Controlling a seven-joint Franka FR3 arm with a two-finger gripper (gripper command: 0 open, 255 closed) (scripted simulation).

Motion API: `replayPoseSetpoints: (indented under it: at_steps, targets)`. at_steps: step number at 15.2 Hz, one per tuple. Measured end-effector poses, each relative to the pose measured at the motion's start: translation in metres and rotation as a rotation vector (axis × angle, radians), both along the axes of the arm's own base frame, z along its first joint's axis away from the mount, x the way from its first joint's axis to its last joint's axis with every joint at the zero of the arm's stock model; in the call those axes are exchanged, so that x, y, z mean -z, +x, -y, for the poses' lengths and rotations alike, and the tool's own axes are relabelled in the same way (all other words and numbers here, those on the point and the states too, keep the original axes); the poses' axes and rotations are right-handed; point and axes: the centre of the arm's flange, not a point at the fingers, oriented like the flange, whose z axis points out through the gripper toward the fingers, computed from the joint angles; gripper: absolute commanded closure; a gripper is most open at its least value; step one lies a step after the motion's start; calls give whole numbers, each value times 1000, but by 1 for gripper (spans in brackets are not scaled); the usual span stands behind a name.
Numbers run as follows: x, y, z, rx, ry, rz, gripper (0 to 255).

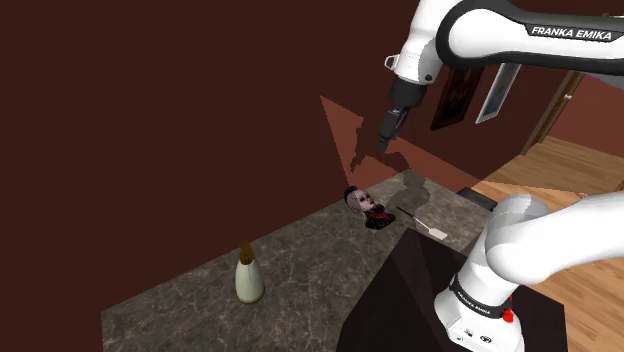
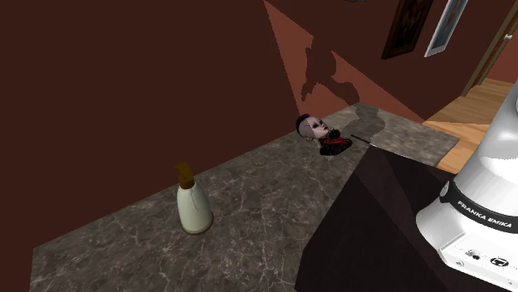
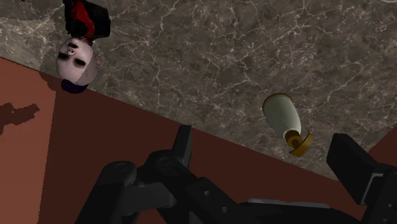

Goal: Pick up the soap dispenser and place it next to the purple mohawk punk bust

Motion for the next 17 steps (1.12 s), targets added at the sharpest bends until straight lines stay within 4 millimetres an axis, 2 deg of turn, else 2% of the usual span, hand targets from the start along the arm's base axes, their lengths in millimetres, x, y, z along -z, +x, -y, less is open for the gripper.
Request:
replayPoseSetpoints:
  at_steps: [2,3,13,17]
  targets:
    - [4,4,-4,-1,-2,-1,0]
    - [12,12,-7,-2,-4,-3,0]
    - [90,86,-78,-18,-37,-12,0]
    - [129,117,-110,-25,-51,-16,0]
